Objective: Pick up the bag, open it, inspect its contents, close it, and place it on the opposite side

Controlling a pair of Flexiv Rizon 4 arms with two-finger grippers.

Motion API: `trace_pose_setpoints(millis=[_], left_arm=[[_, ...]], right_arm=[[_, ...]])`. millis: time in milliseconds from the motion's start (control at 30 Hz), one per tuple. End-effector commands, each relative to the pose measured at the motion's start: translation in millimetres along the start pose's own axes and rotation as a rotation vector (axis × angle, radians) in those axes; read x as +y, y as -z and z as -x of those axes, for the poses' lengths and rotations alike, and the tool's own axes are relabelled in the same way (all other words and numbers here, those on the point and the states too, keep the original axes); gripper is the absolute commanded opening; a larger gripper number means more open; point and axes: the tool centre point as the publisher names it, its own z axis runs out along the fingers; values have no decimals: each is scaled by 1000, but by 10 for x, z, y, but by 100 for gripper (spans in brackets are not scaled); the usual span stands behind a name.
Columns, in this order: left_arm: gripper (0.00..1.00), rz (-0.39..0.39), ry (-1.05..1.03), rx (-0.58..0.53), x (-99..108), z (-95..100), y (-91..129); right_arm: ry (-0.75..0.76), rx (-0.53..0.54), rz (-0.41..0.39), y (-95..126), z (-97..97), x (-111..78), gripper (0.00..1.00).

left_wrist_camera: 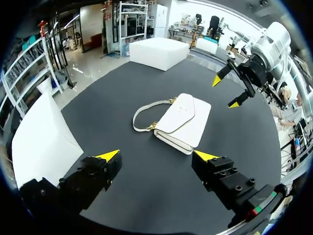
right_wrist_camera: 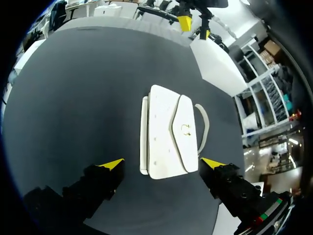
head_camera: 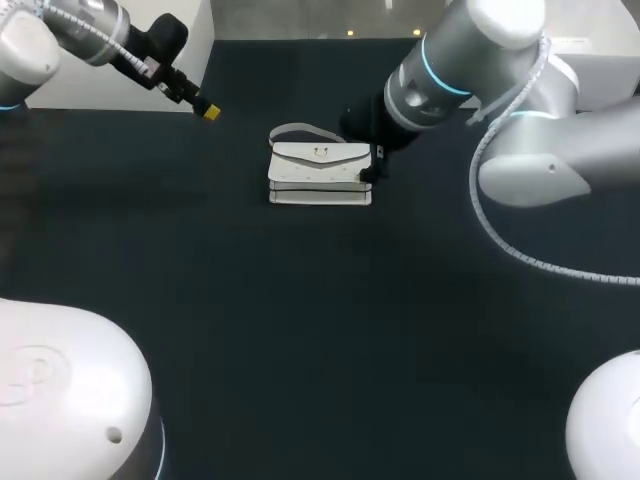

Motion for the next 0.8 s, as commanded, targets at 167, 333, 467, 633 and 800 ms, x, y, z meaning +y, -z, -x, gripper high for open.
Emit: trace_pose_setpoints(millis=[167,333,467,633,800], left_arm=[[100,38,-425,0,-199,103,49],[100,76,-601,54,-262,68,-5],[100,146,-655,86,-271,35,-21],[100,146,-655,86,-271,35,-21],[100,115,-688,82,-282,4,-77]], right_arm=[[-1,-180,-115,-179,-211,100,100],[13,-219,-91,-248,-268,65,100],[28,-240,-107,-298,-267,20,100],[49,-262,-123,-364,-257,-5,100],[75,-278,-137,-443,-220,17,100]])
